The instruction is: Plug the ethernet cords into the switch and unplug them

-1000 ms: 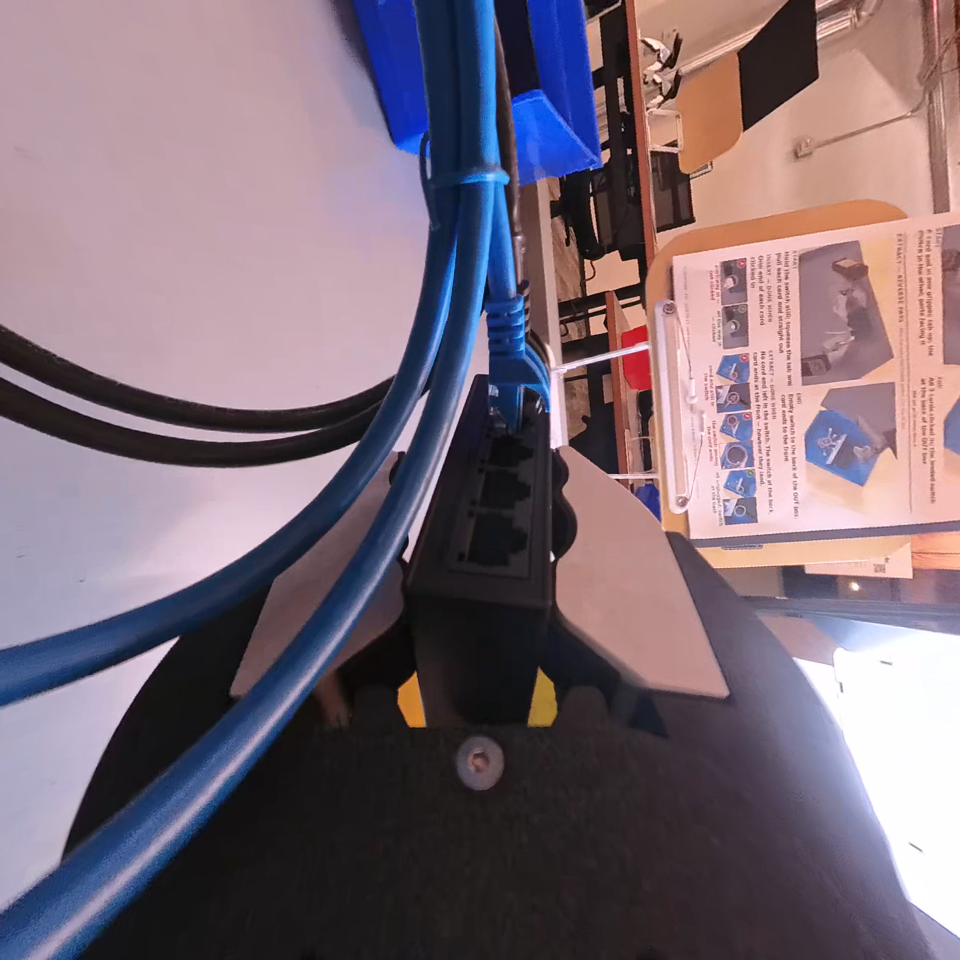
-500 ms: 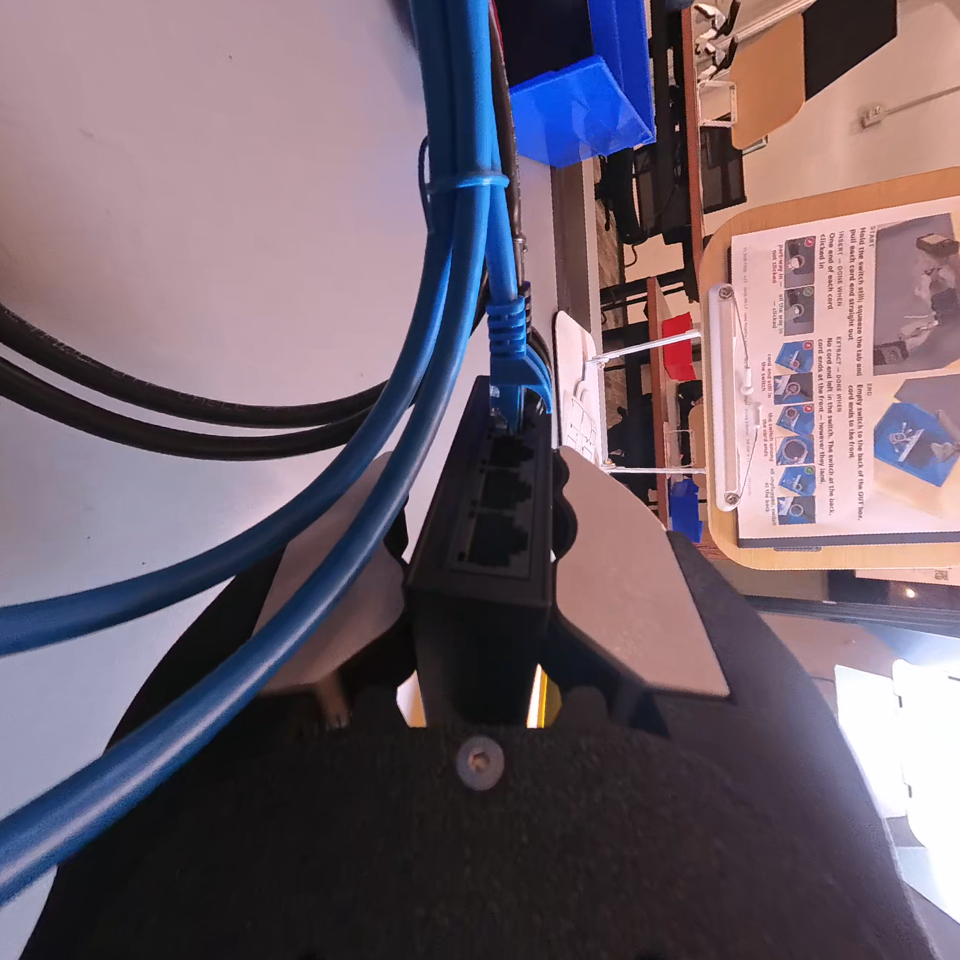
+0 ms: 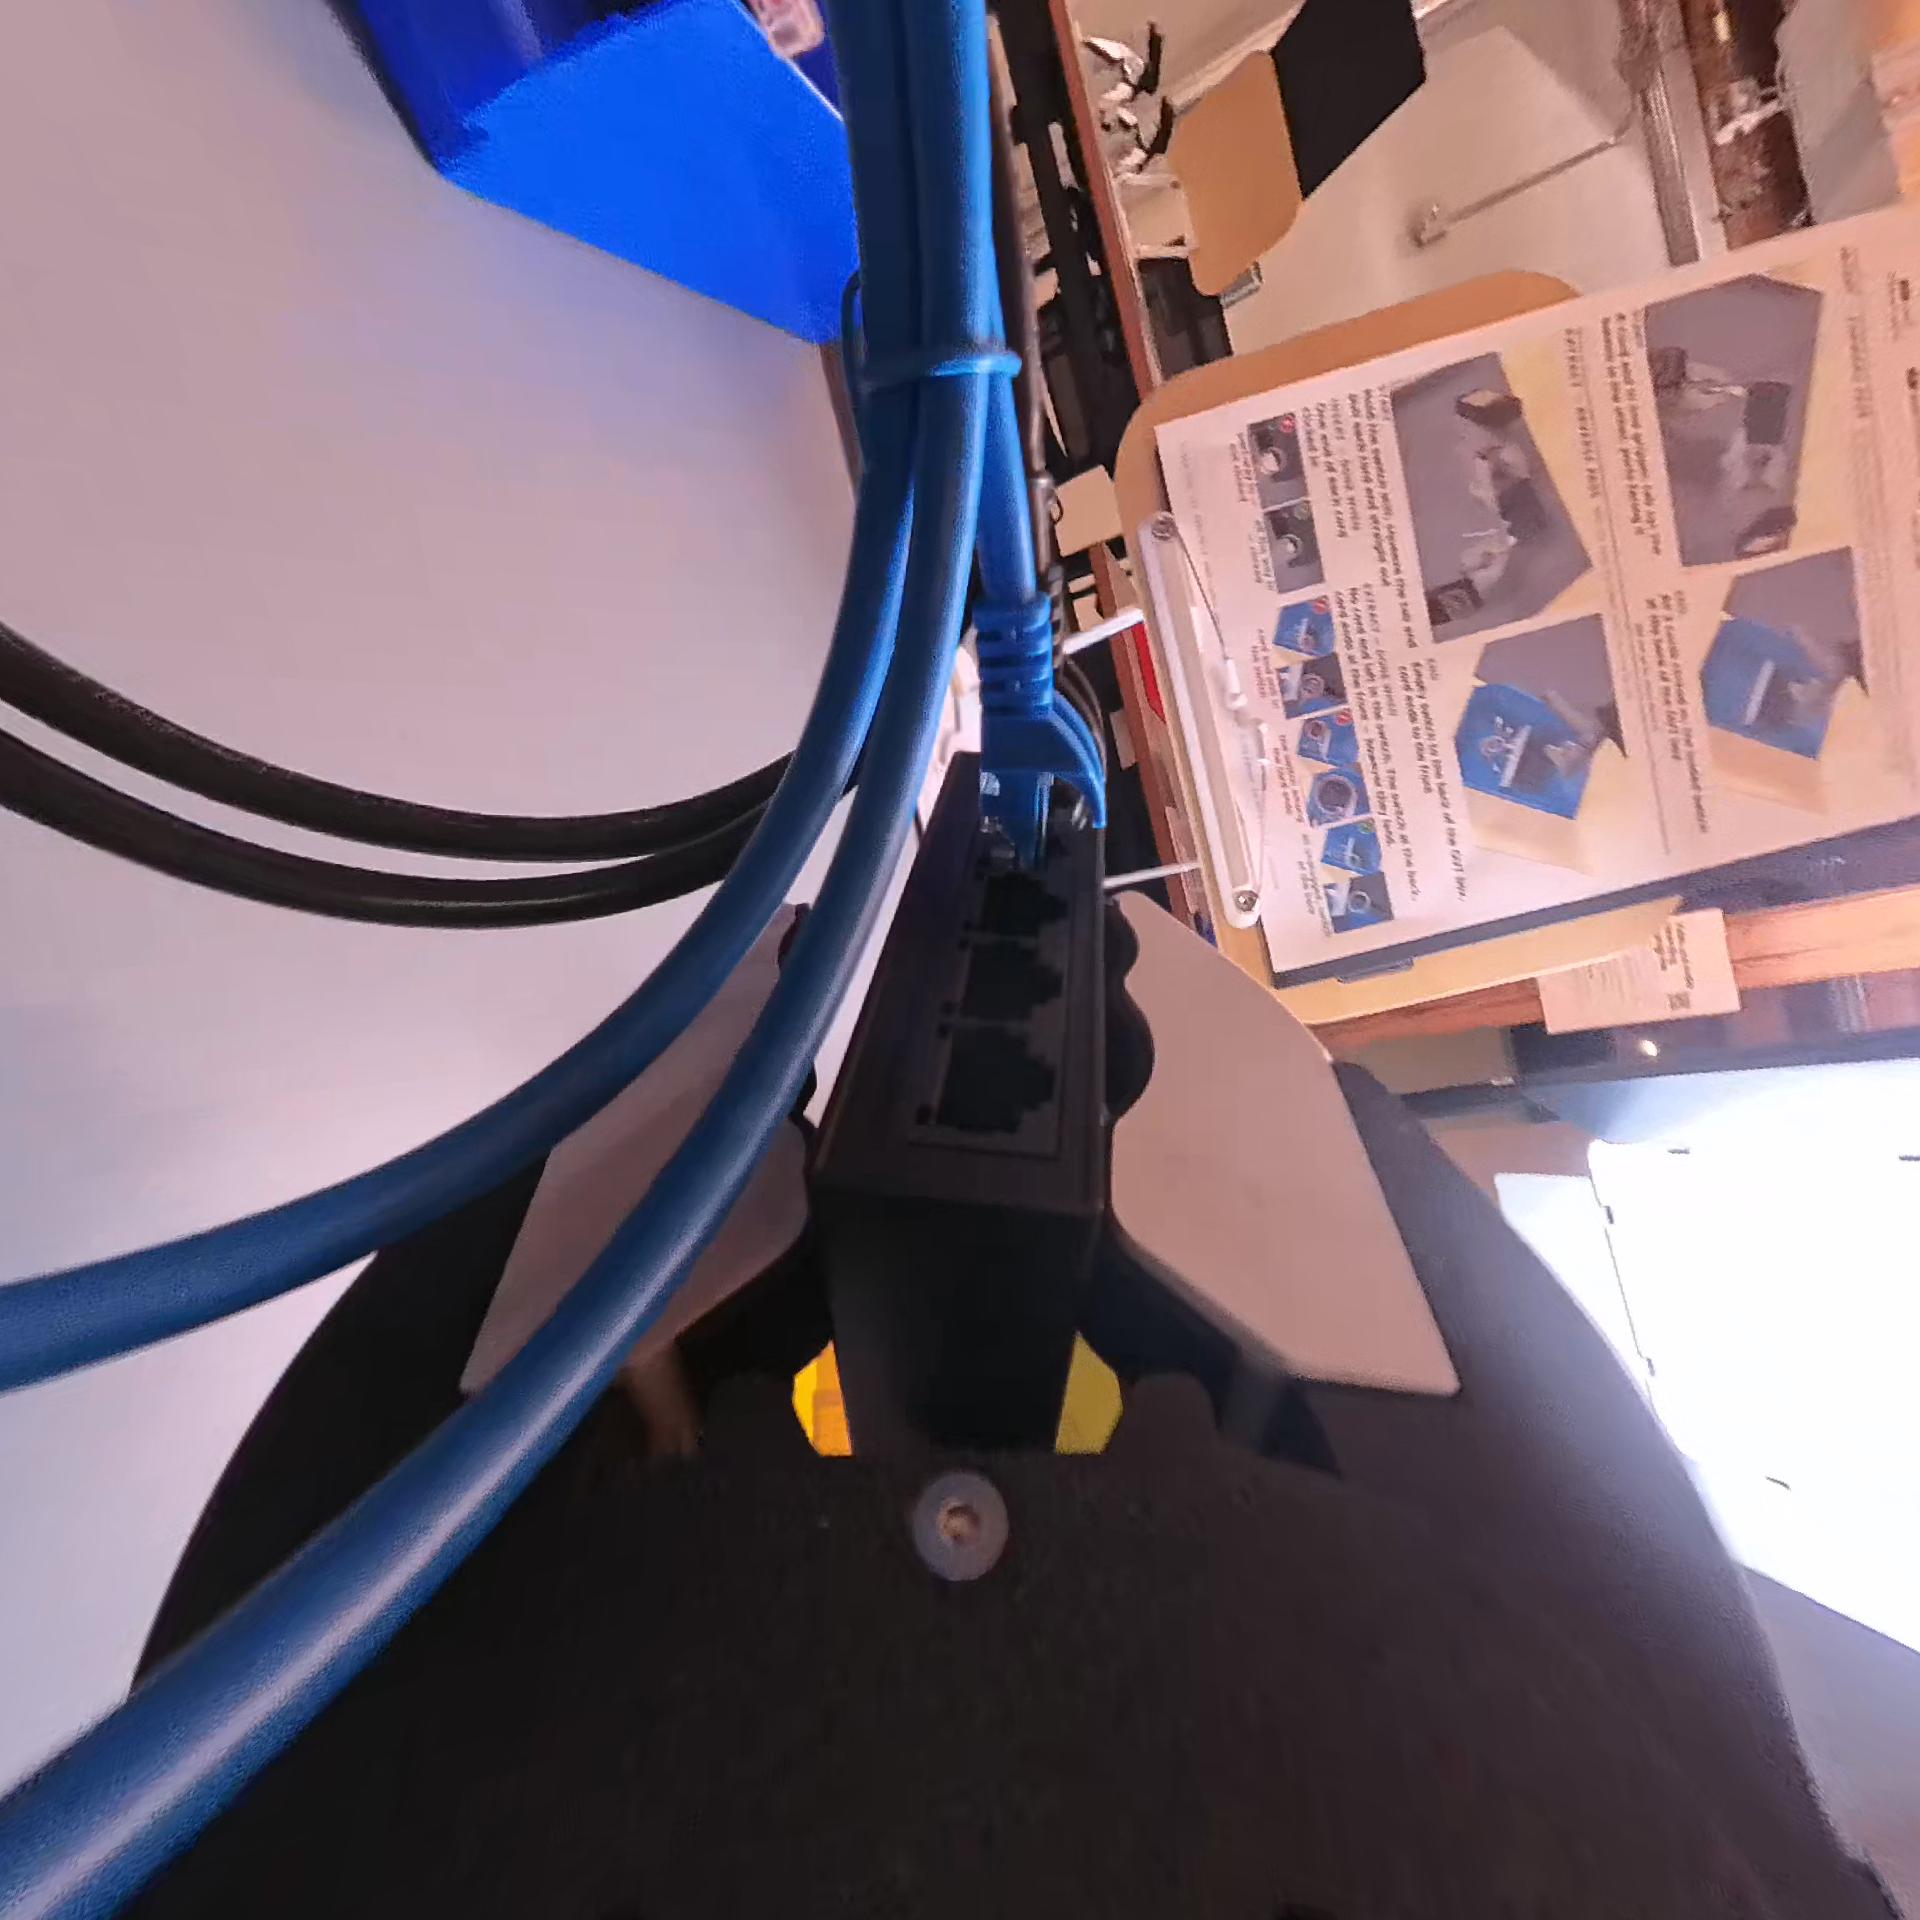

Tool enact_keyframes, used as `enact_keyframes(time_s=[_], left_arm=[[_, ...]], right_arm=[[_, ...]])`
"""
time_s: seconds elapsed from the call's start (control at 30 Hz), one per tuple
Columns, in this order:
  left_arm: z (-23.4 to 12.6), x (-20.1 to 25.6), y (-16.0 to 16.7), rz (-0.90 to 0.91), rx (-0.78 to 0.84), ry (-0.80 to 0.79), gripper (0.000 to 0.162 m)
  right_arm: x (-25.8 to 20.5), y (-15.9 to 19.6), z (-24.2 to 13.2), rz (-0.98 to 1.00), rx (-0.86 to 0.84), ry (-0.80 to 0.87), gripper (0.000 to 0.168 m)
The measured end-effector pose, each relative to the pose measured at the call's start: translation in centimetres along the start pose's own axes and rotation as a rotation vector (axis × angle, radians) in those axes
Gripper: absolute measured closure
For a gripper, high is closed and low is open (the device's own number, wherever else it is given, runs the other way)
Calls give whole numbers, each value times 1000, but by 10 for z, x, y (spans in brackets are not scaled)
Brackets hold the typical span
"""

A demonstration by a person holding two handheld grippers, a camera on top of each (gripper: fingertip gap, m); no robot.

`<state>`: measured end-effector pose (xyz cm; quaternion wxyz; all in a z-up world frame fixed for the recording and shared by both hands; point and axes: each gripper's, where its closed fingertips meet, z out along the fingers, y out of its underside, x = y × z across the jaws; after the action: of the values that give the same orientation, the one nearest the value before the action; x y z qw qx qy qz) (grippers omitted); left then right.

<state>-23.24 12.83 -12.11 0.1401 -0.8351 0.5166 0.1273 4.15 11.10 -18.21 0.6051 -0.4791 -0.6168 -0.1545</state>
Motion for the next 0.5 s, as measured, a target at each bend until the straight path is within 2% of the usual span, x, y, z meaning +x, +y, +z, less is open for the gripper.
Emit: enact_keyframes(time_s=[0.03, 0.17, 0.3, 0.4, 0.5], left_arm=[[-1, 14, -12, 44, 27, 32, 150], [11, 121, -50, 373, 131, 341, 150], [62, 210, -65, 556, 127, 524, 150], [92, 235, -79, 531, 182, 537, 148], [84, 226, -92, 364, 332, 547, 143]], right_arm=[[3, 3, -1, 0, -10, 12, 115], [15, 19, -4, 13, -47, 48, 115], [18, 34, 0, 33, -74, 55, 115], [16, 42, 3, 11, -98, 56, 115], [16, 47, 3, 7, -113, 61, 115]])
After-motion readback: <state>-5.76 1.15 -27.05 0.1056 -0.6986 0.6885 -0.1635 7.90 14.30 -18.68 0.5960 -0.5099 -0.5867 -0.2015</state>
